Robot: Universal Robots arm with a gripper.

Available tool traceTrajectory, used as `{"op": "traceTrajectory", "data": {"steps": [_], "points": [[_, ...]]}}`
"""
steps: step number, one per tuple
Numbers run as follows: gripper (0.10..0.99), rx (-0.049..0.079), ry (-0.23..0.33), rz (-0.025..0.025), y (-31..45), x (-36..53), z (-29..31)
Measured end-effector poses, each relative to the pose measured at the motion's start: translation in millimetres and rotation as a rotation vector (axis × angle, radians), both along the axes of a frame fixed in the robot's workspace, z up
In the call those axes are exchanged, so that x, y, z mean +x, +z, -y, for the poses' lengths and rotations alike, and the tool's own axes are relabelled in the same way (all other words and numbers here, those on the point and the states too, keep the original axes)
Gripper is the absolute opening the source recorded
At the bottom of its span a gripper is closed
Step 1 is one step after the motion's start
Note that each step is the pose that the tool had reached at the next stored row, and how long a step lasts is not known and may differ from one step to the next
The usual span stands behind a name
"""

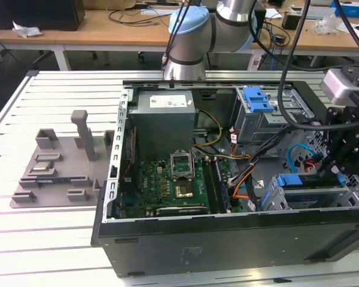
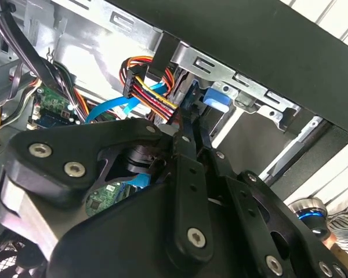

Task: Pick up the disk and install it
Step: 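Insert the first disk wire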

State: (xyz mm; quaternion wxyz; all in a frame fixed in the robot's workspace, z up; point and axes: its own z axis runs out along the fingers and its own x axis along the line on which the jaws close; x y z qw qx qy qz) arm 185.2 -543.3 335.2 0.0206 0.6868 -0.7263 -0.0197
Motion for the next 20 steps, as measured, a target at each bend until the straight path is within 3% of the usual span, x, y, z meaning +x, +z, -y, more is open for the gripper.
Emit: {"op": "traceTrajectory", "data": {"steps": [2,3,6,12,20], "points": [[0.176,-0.001,0.0,0.0001,0.1,0.0,0.0],[0.239,-0.001,0.0,0.0002,0.4,0.0,0.0],[0.239,-0.002,0.0,0.0002,2.0,0.0,0.1],[0.239,-0.002,0.0,0.0002,20.4,0.0,0.0],[0.239,-0.001,0.0,0.0001,30.8,0.0,-1.0]]}}
